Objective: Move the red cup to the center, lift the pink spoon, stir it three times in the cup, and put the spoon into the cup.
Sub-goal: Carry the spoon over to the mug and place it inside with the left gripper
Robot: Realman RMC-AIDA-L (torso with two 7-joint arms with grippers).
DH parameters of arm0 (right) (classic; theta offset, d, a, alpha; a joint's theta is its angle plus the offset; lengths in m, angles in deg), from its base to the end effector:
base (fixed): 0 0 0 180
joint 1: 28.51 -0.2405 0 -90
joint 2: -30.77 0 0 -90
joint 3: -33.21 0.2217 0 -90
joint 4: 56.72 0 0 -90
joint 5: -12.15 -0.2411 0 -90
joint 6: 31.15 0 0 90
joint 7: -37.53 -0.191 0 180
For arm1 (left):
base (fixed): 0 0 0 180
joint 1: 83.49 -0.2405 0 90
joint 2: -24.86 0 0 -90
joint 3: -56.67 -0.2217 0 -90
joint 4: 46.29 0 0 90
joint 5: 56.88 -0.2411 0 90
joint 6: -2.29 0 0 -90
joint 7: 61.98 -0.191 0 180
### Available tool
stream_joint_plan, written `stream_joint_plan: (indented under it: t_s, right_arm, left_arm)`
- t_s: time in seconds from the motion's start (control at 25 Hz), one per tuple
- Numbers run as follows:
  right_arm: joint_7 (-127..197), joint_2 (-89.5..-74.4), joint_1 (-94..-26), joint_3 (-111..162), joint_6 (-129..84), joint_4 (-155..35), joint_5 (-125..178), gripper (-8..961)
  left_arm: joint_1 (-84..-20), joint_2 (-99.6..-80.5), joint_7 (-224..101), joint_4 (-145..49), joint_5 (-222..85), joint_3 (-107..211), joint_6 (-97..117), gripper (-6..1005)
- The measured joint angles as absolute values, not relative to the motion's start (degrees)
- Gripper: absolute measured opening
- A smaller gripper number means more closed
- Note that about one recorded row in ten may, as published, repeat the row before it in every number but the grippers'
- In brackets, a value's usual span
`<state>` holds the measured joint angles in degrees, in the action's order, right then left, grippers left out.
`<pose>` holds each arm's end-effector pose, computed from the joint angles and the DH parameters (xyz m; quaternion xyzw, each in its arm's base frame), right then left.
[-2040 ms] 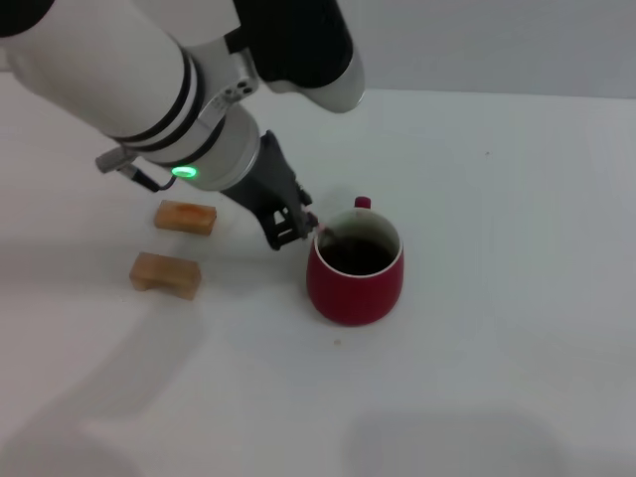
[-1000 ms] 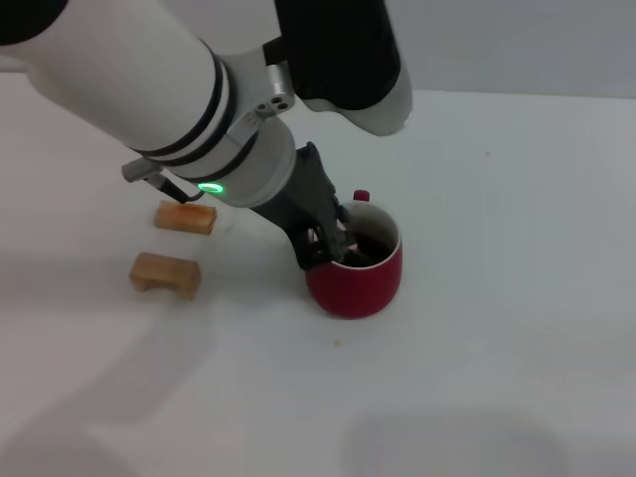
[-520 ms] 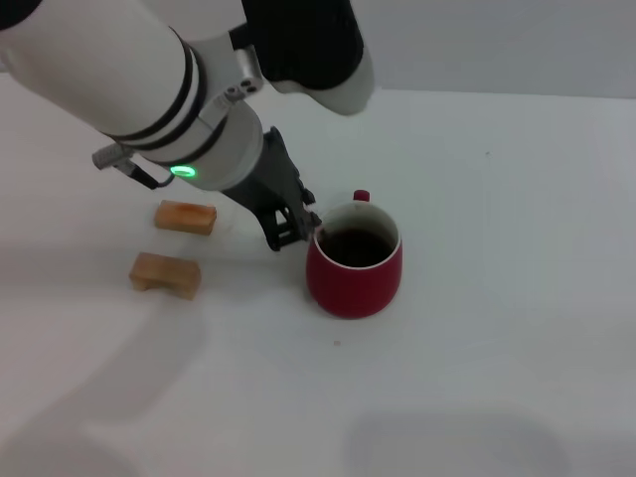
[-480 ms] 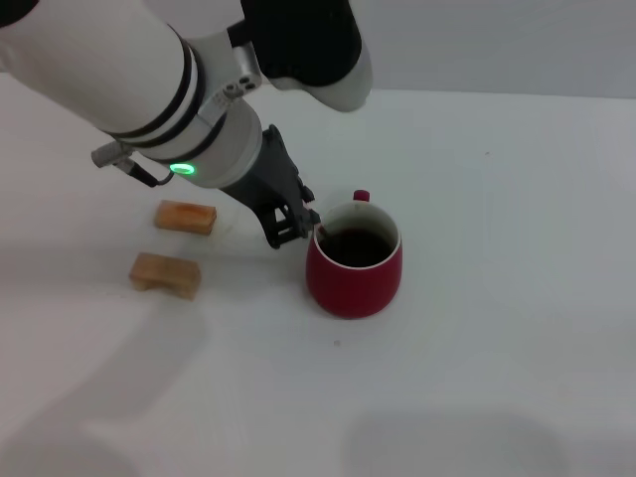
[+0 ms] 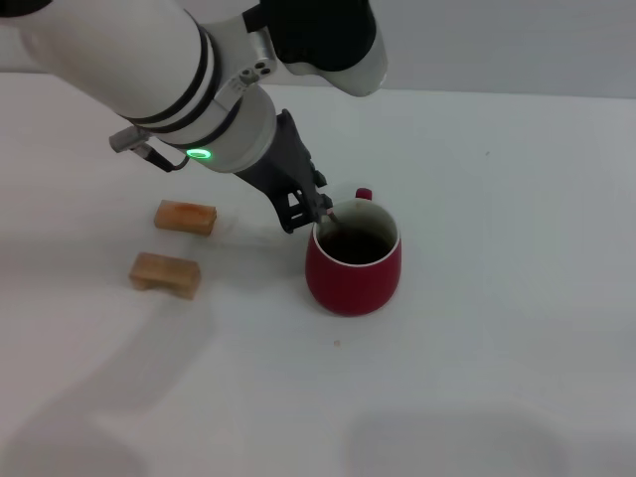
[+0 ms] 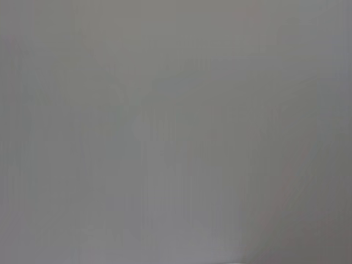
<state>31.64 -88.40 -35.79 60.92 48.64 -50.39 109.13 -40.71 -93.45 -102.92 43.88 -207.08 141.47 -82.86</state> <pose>0.4217 0.2453 0.0352 -0.5553 0.2942 0.2285 0.7436 -0.0401 0.3751 -0.0461 -0.9620 -0.0084 0.1831 0.2023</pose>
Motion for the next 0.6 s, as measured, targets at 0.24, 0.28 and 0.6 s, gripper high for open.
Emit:
stream_joint_plan:
  t_s: [0.24,0.28,0.6]
  right_arm:
    - [31.64,-88.40,-35.72,60.89,48.65,-50.39,109.14,-1]
    - [31.64,-88.40,-35.72,60.89,48.65,-50.39,109.19,-1]
    - [31.64,-88.40,-35.63,60.89,48.65,-50.39,109.30,0]
  left_arm:
    - [-40.15,-93.68,-103.07,44.16,-206.59,139.58,-81.97,186]
    - [-40.14,-93.69,-103.07,44.32,-206.53,139.24,-81.85,187]
    - [-40.80,-93.70,-102.49,47.01,-205.02,136.84,-83.14,195]
